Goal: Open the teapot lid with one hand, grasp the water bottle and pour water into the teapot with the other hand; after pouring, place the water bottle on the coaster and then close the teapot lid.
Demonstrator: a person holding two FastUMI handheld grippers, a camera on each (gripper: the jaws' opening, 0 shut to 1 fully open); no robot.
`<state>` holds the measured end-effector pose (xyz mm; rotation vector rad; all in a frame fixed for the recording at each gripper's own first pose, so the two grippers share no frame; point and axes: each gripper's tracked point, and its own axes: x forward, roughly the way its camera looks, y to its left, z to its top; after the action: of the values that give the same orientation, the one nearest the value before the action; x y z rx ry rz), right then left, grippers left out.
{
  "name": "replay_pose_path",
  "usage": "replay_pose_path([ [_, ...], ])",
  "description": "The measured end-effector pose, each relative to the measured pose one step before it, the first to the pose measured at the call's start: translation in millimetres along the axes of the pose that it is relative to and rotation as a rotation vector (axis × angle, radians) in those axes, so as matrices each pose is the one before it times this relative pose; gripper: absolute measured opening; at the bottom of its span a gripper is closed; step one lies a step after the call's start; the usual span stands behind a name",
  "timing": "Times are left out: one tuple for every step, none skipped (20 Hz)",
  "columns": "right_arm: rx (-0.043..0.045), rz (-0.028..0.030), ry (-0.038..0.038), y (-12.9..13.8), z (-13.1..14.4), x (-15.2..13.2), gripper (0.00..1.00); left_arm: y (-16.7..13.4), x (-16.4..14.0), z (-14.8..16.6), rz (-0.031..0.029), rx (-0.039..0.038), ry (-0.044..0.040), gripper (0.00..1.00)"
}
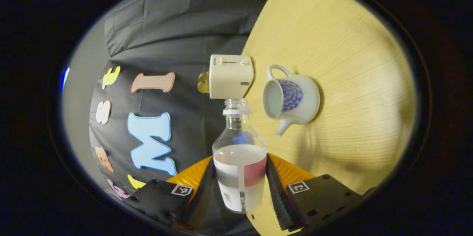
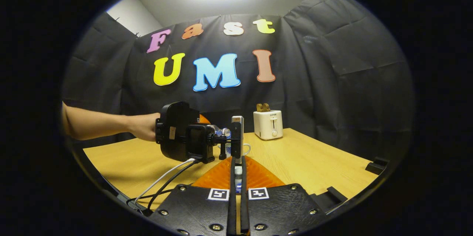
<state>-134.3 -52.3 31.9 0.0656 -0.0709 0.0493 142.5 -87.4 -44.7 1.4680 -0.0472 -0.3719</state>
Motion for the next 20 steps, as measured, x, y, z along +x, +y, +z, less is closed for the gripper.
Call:
replay_pose_path([
  [-0.00478,0.00248,-0.0068,0.94,2.72,0.72,0.04,1.38,-1.85,-3.96,0.01053,-0.06174,-0.00402,0.85],
  [-0.00029,0.00795,-0.00293,2.1,2.11,0.45,0.04,3.7,-4.57,-6.27,0.0192,-0.06105,-0.00233,0.85],
  [0.00171,0.01138,-0.00106,3.41,1.52,2.01,0.04,5.01,-5.2,-6.1,0.02498,-0.05951,-0.00311,0.85],
  [0.00255,0.01449,0.00162,4.13,0.49,2.85,0.04,7.17,-4.31,-6.16,0.02509,-0.06682,-0.00385,0.85],
  [0.00803,0.02526,0.00659,6.0,-0.22,5.03,0.04,6.05,-6.39,-5.68,0.02327,-0.07312,-0.00575,0.85],
  [0.01353,0.02487,0.00641,5.53,0.2,7.66,0.05,10.09,-11.47,-8.74,0.02493,-0.09575,-0.00265,0.85],
  [0.01194,0.01292,-0.00167,1.79,1.95,5.9,0.05,6.81,-7.82,-9.77,0.00849,-0.08558,0.00943,0.85],
  [0.01151,0.00543,0.0,-0.02,1.86,7.71,0.05,5.13,-9.23,-9.41,0.00262,-0.09835,0.01206,0.85],
  [0.01005,0.00315,0.00634,0.63,-0.96,7.66,0.05,6.42,-6.68,-9.53,0.00217,-0.09853,0.01422,0.85],
  [0.01098,0.00423,0.00682,0.11,-1.1,7.8,0.04,6.84,-4.63,-7.61,0.00832,-0.08956,0.00546,0.85],
  [0.01168,0.00588,0.0097,2.51,-1.43,6.2,0.05,12.0,-8.2,-3.48,0.02708,-0.08726,-0.02738,0.86],
  [0.00676,0.00583,0.01283,1.74,-3.78,8.1,0.04,10.85,-8.77,2.81,0.02077,-0.08292,-0.02457,0.86],
  [0.00471,0.00504,0.02236,1.59,-5.95,6.14,0.04,9.88,-7.31,5.37,0.01816,-0.08116,-0.02994,0.85],
  [0.00737,0.00427,0.01727,1.82,-4.73,4.12,0.04,6.4,-7.04,3.06,0.00751,-0.06691,-0.01594,0.85],
  [0.00614,0.0062,0.01084,3.77,-2.92,3.24,0.04,7.28,-2.81,-1.53,0.00461,-0.04663,0.00758,0.84],
  [-0.00061,0.00608,0.00835,3.89,-2.31,2.64,0.04,6.17,-2.02,-1.21,0.00249,-0.04579,0.00702,0.85],
  [-0.00577,0.00358,0.00296,3.37,-2.36,2.25,0.04,3.22,-0.34,-1.94,-0.00646,-0.05709,0.00763,0.85],
  [-0.00743,0.00312,-0.00034,2.0,-1.29,3.24,0.05,0.16,-0.19,-1.81,-0.01676,-0.06988,0.00138,0.85],
  [-0.00874,-0.00009,-0.0044,1.88,-1.25,2.76,0.05,2.63,-0.03,-0.87,-0.00704,-0.07055,-0.00877,0.85],
  [-0.0136,-0.00464,-0.00912,0.15,0.93,3.9,0.05,5.65,-1.32,2.57,0.00469,-0.05454,-0.02013,0.85],
])
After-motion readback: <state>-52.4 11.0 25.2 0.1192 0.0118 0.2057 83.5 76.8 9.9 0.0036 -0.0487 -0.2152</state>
